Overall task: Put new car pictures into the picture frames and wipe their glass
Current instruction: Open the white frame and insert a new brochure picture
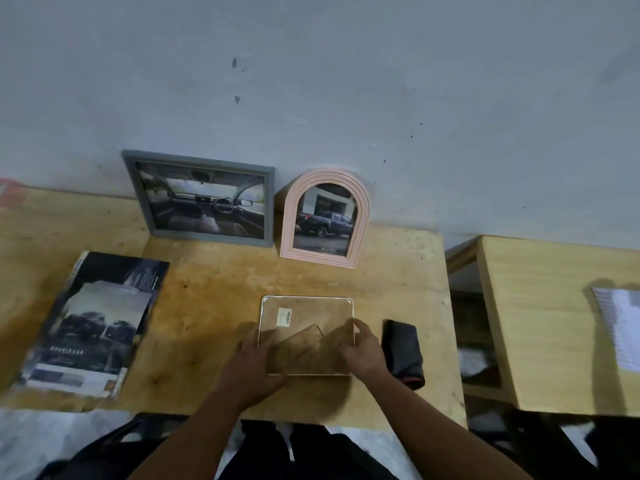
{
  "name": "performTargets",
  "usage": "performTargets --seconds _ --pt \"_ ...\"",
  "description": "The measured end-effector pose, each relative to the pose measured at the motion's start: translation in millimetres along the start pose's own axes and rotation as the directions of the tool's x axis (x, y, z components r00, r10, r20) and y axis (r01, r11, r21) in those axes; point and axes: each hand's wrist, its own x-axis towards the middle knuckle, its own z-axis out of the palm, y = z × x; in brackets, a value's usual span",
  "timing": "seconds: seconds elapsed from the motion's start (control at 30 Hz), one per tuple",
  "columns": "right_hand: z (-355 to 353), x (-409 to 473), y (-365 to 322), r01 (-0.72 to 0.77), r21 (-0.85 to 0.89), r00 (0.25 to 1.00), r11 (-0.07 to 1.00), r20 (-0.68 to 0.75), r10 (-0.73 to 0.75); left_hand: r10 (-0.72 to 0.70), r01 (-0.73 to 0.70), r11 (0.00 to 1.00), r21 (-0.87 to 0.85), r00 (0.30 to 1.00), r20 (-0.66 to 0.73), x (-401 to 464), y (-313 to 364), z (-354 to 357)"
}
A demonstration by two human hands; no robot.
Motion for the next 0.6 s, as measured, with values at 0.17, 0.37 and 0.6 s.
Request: performTargets --seconds 0.17,0.37,0.6 --pt "-30 -4 -19 -0.069 0.319 0.996 0.945 -0.031 0.084 0.070 -0.063 0.992 0.109 0.996 -0.063 -8 7 1" --pt "-98 -3 -43 -0.132 0.760 0.991 0.636 0.110 0.075 0.215 -0.270 0.956 -0.116 0.912 -0.350 -10 40 -41" --pt "-118 20 17 -0.149 -0.137 0.964 0.979 -0.242 0.113 -0.123 -0.042 0.717 -0.695 0.975 -0.185 -9 83 -59"
